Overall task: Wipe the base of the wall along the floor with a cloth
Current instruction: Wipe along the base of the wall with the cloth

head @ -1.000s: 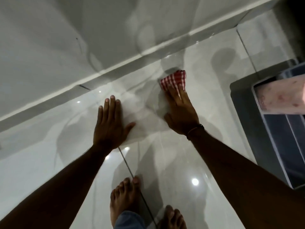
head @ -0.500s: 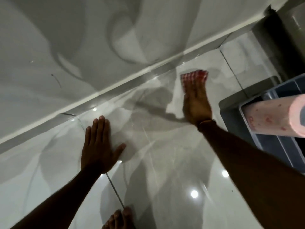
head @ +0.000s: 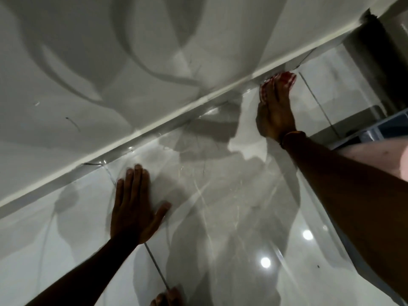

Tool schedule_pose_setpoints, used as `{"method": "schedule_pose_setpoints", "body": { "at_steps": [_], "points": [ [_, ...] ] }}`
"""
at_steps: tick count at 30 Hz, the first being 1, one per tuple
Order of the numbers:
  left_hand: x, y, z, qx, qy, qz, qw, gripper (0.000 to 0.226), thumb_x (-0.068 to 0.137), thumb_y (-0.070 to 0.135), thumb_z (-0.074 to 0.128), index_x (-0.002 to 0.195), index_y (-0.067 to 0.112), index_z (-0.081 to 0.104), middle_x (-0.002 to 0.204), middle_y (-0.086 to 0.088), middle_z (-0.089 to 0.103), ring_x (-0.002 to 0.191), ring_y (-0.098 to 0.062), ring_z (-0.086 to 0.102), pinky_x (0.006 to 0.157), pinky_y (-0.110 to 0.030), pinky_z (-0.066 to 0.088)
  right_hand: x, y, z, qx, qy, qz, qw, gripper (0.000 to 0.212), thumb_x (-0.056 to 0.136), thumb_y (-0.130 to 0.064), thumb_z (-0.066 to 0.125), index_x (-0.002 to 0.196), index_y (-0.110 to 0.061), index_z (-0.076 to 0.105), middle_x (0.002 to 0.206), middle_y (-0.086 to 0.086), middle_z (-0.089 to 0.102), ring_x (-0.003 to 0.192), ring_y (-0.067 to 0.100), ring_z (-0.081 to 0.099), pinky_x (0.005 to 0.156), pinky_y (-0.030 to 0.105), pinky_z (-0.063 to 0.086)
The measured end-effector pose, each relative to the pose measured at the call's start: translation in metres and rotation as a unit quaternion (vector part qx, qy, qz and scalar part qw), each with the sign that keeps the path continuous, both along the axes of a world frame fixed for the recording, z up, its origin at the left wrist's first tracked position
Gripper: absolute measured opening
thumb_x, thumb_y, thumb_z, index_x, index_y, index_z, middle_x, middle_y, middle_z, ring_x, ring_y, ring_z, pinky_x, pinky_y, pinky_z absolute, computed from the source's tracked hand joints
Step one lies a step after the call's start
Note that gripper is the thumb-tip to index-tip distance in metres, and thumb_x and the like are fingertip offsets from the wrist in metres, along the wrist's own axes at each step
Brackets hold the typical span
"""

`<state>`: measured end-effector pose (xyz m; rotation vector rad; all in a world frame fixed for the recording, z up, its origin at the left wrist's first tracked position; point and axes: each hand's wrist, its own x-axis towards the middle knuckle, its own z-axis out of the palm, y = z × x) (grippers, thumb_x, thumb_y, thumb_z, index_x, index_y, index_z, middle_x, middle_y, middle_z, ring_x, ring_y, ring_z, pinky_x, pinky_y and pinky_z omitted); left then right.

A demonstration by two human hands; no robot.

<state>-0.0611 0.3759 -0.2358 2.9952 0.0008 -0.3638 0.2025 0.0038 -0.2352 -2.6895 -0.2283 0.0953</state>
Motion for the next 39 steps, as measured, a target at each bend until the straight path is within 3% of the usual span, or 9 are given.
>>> {"method": "schedule_pose_setpoints", "body": {
  "at_steps": [3, 5, 7, 13, 19, 23, 27, 35, 39],
  "points": [
    [0.000, 0.000, 0.001, -0.001, -0.004, -0.003, 1.000, 0.106, 0.094, 0.071, 0.046, 0.167, 0.001, 0.012, 0.177, -0.016, 0.001, 0.165, -0.035, 0.001, 0.133, -0.048, -0.003, -0.029, 0.045, -0.002, -0.011, -0.082, 0.045, 0.996, 0.062, 0.094, 0.007, 0.046, 0.153, 0.019, 0.032, 0.159, 0.051, 0.020, 0.149, 0.070, 0.016, 0.133, 0.043, -0.013],
    [-0.001, 0.000, 0.001, -0.001, -0.006, -0.005, 1.000, 0.106, 0.095, 0.072, 0.044, 0.167, 0.001, 0.012, 0.177, -0.017, 0.002, 0.165, -0.035, 0.002, 0.133, -0.049, 0.000, -0.050, 0.077, -0.005, 0.006, -0.096, 0.063, 0.993, 0.058, 0.097, 0.007, 0.048, 0.154, 0.014, 0.037, 0.163, 0.046, 0.018, 0.152, 0.067, 0.012, 0.133, 0.060, -0.002],
    [-0.002, 0.001, 0.001, -0.004, -0.010, -0.007, 1.000, 0.105, 0.095, 0.072, 0.042, 0.167, 0.000, 0.014, 0.177, -0.018, 0.005, 0.164, -0.036, 0.004, 0.132, -0.052, 0.004, -0.077, 0.109, -0.006, 0.053, -0.092, 0.081, 0.991, 0.053, 0.102, 0.001, 0.046, 0.154, 0.010, 0.041, 0.166, 0.038, 0.018, 0.155, 0.062, 0.012, 0.132, 0.065, 0.007],
    [-0.001, 0.002, 0.001, -0.004, -0.006, -0.011, 1.000, 0.105, 0.096, 0.073, 0.041, 0.167, 0.001, 0.013, 0.177, -0.019, 0.007, 0.164, -0.036, 0.002, 0.132, -0.055, 0.010, -0.136, 0.181, 0.004, 0.017, -0.003, 0.152, 0.988, 0.061, 0.104, -0.017, 0.035, 0.164, -0.006, 0.031, 0.172, 0.017, 0.028, 0.161, 0.045, 0.020, 0.131, 0.054, 0.026],
    [-0.001, 0.005, 0.000, -0.019, 0.003, -0.012, 1.000, 0.104, 0.098, 0.075, 0.035, 0.168, 0.002, 0.009, 0.177, -0.018, 0.005, 0.165, -0.035, 0.000, 0.132, -0.053, 0.007, -0.132, 0.164, 0.002, 0.001, -0.038, 0.197, 0.980, 0.054, 0.107, -0.011, 0.042, 0.161, -0.004, 0.038, 0.169, 0.019, 0.035, 0.158, 0.043, 0.029, 0.130, 0.054, 0.029],
    [-0.002, 0.005, -0.001, -0.035, -0.004, -0.008, 0.999, 0.105, 0.099, 0.077, 0.034, 0.167, 0.001, 0.011, 0.177, -0.019, 0.007, 0.164, -0.036, 0.004, 0.133, -0.052, 0.007, -0.141, 0.188, 0.010, -0.015, -0.034, 0.153, 0.988, 0.057, 0.105, -0.011, 0.039, 0.162, -0.005, 0.035, 0.170, 0.019, 0.033, 0.159, 0.047, 0.023, 0.132, 0.056, 0.024],
    [-0.001, 0.005, 0.000, -0.041, -0.011, -0.002, 0.999, 0.106, 0.098, 0.078, 0.038, 0.167, 0.000, 0.013, 0.176, -0.020, 0.008, 0.164, -0.035, 0.005, 0.133, -0.048, 0.006, -0.154, 0.212, 0.018, -0.042, 0.004, 0.209, 0.977, 0.064, 0.103, -0.020, 0.030, 0.166, -0.015, 0.028, 0.174, 0.007, 0.028, 0.163, 0.038, 0.018, 0.131, 0.052, 0.025],
    [-0.001, 0.004, -0.001, -0.047, -0.015, 0.010, 0.999, 0.111, 0.095, 0.079, 0.042, 0.167, 0.001, 0.011, 0.177, -0.019, 0.008, 0.164, -0.035, 0.006, 0.133, -0.048, 0.009, -0.131, 0.169, 0.009, -0.075, -0.017, 0.257, 0.963, 0.071, 0.097, -0.015, 0.035, 0.167, -0.021, 0.026, 0.175, 0.004, 0.025, 0.164, 0.032, 0.019, 0.131, 0.049, 0.025],
    [0.000, 0.002, 0.000, -0.035, -0.014, 0.016, 0.999, 0.112, 0.094, 0.079, 0.041, 0.167, 0.001, 0.009, 0.177, -0.019, 0.007, 0.164, -0.034, 0.005, 0.133, -0.047, 0.007, -0.082, 0.098, 0.004, -0.033, -0.008, 0.162, 0.986, 0.064, 0.099, -0.007, 0.042, 0.162, -0.018, 0.040, 0.171, 0.016, 0.031, 0.161, 0.042, 0.021, 0.134, 0.048, 0.021]
  ]
}}
